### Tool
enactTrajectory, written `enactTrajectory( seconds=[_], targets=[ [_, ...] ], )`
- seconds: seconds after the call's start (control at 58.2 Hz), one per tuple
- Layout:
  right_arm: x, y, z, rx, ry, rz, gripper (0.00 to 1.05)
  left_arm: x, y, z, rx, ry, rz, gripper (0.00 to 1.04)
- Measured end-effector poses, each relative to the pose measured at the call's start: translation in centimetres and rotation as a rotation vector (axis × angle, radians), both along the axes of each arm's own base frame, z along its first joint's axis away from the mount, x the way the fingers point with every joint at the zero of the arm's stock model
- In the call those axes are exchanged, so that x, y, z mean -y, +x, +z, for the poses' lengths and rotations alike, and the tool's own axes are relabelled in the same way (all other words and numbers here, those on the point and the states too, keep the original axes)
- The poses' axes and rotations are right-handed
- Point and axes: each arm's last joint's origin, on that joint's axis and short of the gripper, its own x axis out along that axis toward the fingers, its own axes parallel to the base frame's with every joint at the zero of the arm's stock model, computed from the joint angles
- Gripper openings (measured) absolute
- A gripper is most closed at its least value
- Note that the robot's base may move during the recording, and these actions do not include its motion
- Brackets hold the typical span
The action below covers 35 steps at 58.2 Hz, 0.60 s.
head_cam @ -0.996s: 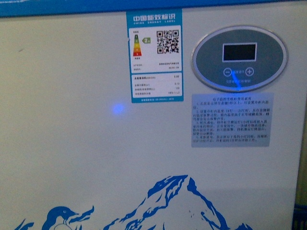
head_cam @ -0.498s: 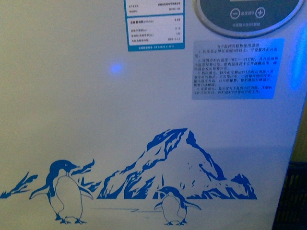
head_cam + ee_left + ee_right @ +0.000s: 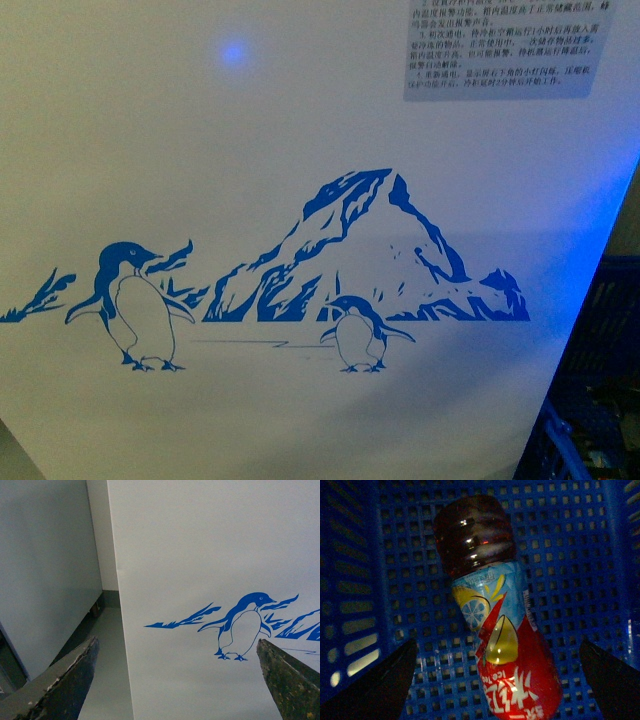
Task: Put drink in fridge
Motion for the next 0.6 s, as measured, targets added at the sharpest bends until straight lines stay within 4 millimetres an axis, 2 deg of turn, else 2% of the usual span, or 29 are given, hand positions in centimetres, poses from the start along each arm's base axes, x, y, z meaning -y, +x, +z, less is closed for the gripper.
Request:
enactTrajectory(
  seconds=[0.24,0.601],
  targets=[
    [0.6,2.9,-4.7,-0.049,0.028,-0.029,0.97,0.0,0.0,0.0,0.000,0.000,0.000,0.97],
    [1.3,4.8,-7.7,-0.090,0.027,-0.058,0.97,0.0,0.0,0.0,0.000,0.000,0.000,0.97]
  ],
)
